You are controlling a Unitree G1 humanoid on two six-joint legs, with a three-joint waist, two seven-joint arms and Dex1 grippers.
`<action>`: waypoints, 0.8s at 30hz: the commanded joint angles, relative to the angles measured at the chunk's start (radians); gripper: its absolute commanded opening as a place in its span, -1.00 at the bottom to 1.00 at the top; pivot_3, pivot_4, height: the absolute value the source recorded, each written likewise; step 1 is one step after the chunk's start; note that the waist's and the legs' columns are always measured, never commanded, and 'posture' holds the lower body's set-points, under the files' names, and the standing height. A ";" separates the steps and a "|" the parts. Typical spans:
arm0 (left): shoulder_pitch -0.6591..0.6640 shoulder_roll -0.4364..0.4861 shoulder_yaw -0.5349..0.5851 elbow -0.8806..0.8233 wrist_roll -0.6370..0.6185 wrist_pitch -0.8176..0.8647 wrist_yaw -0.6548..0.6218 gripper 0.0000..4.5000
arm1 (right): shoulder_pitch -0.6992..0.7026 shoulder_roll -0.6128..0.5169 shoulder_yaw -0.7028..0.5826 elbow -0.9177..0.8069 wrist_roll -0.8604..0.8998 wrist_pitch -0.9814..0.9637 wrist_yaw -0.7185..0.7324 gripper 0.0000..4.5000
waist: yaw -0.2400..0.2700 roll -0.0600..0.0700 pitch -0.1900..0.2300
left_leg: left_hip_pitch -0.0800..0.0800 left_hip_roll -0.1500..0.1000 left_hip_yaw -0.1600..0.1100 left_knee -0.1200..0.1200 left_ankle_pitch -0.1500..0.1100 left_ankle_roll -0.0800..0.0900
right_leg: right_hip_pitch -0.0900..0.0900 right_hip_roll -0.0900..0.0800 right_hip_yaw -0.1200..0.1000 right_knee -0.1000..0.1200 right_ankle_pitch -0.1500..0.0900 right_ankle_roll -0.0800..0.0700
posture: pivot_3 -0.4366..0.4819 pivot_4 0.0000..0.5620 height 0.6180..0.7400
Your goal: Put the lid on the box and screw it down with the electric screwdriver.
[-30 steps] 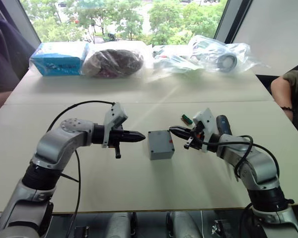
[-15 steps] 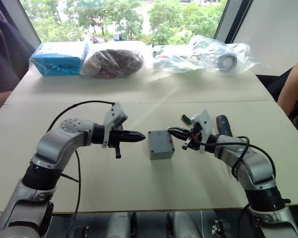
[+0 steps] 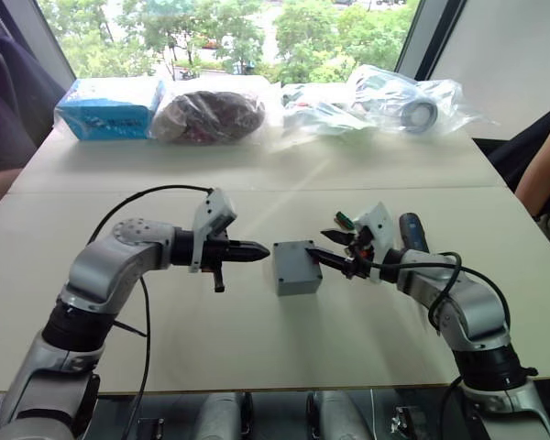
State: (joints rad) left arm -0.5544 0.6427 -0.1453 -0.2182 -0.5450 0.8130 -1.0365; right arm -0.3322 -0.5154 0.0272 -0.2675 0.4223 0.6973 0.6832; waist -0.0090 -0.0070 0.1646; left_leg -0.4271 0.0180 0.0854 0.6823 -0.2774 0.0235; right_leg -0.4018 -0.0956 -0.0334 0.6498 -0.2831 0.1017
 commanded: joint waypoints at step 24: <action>-0.146 -0.046 -0.128 -0.136 0.023 -0.131 -0.125 -1.00 | -0.428 -0.671 0.160 0.429 0.148 0.774 0.247 0.98 | -0.005 0.002 0.001 | 0.000 -0.001 0.001 0.000 -0.004 0.006 | -0.001 -0.001 0.002 -0.001 0.000 0.000 | -0.05 -0.47 1.00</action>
State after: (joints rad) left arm -0.6999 0.5998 -0.2892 -0.3242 -0.5194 0.6890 -1.1745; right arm -0.7181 -1.1717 0.1548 0.1296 0.5933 1.4774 0.9004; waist -0.0141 -0.0055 0.1654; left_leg -0.4276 0.0170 0.0867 0.6824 -0.2809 0.0296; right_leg -0.4033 -0.0969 -0.0314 0.6486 -0.2830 0.1017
